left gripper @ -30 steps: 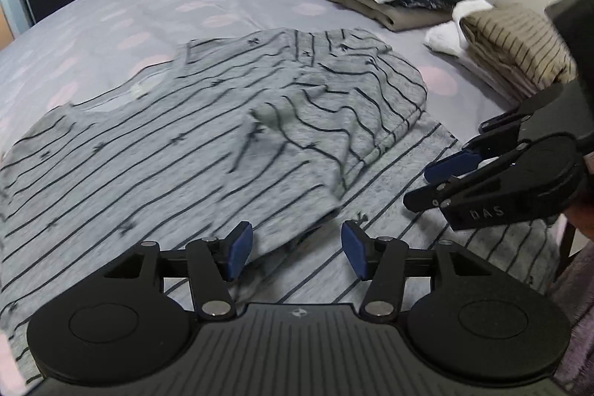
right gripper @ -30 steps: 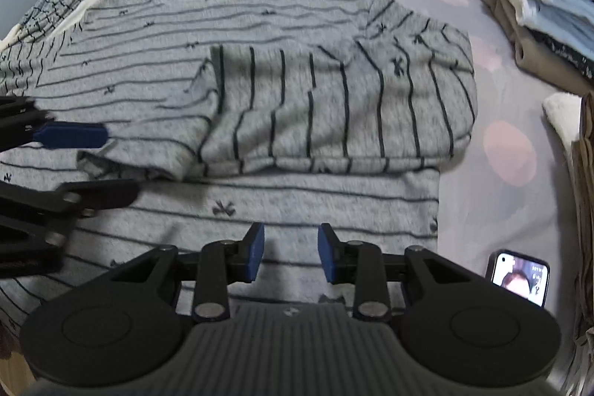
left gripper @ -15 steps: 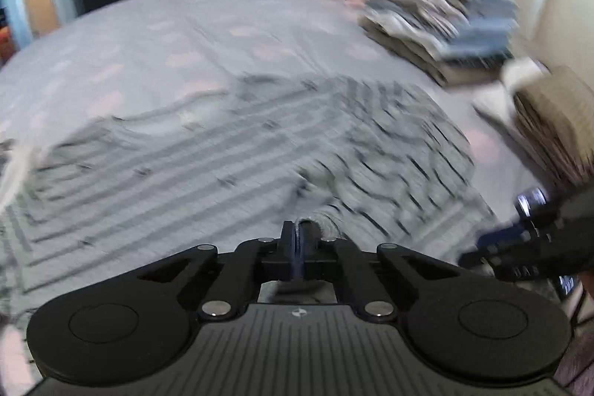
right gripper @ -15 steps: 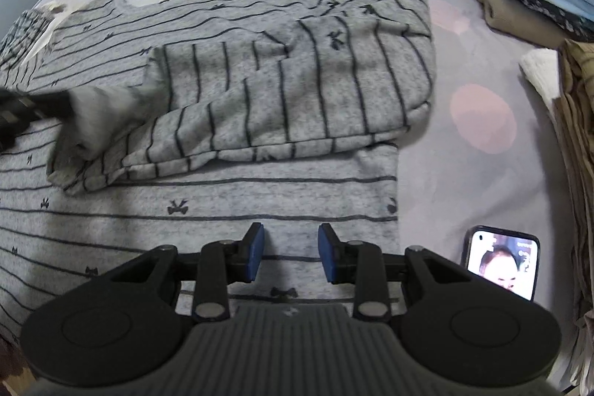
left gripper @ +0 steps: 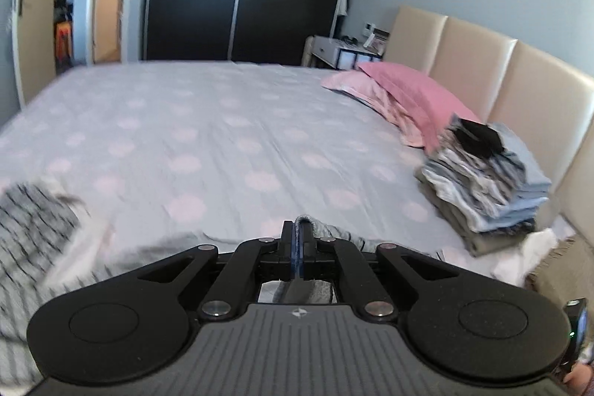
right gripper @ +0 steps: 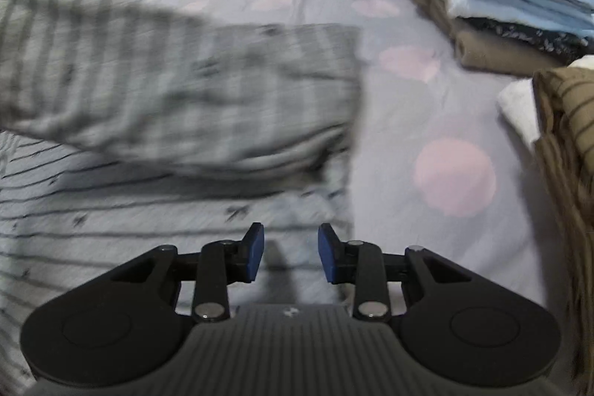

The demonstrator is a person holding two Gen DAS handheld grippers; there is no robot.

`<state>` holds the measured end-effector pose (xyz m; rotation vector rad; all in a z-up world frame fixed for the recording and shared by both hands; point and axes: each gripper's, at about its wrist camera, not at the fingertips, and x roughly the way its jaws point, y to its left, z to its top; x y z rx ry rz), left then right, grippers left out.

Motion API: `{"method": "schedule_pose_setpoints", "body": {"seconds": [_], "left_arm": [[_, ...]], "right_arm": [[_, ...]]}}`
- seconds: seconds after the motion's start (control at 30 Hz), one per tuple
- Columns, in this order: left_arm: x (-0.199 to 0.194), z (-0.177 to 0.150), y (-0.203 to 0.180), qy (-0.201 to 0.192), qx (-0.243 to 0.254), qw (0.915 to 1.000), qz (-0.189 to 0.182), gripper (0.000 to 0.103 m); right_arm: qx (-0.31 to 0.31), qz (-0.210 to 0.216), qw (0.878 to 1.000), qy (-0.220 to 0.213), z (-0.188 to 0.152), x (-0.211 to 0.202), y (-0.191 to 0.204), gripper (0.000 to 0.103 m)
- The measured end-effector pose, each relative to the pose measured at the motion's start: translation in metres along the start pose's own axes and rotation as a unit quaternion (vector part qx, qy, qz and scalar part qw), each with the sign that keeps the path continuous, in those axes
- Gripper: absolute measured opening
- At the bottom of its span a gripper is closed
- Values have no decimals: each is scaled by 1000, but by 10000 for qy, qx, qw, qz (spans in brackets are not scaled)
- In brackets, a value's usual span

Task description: Fold clothes

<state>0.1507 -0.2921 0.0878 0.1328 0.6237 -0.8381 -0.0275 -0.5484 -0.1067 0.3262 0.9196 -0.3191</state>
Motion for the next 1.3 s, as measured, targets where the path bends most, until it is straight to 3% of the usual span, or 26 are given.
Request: {"method": "schedule_pose_setpoints", "body": {"seconds": [0.17,0.43,0.57,0.63,0.83,1.07,1.3], "left_arm": [[33,-1,36,384,50,9959,818,0],[95,-38,77,1336,31,9822,1317,5],[104,-49,92,1533,-106,9797,1290,17],[106,-52,93,1596,-38,9792,1255,18],[126,-64,103,1948,-303,9755,974,39],[127,-94,108,2181,-308,9732,666,42],[116,-123,112,2296,-115,9726,347,42]], "right_arm": [[95,-266,9996,2,11,10,-11,33],[-240,42,9997,-46,24,5,0,34],[-480,251,9985,-114,32,-1,9,34],[-313,350,9989,-39,42,-3,6,34],[274,264,9993,59,76,7,-13,34],[796,15,9968,87,119,28,-25,36],[687,117,9968,394,117,44,-8,37]]}}
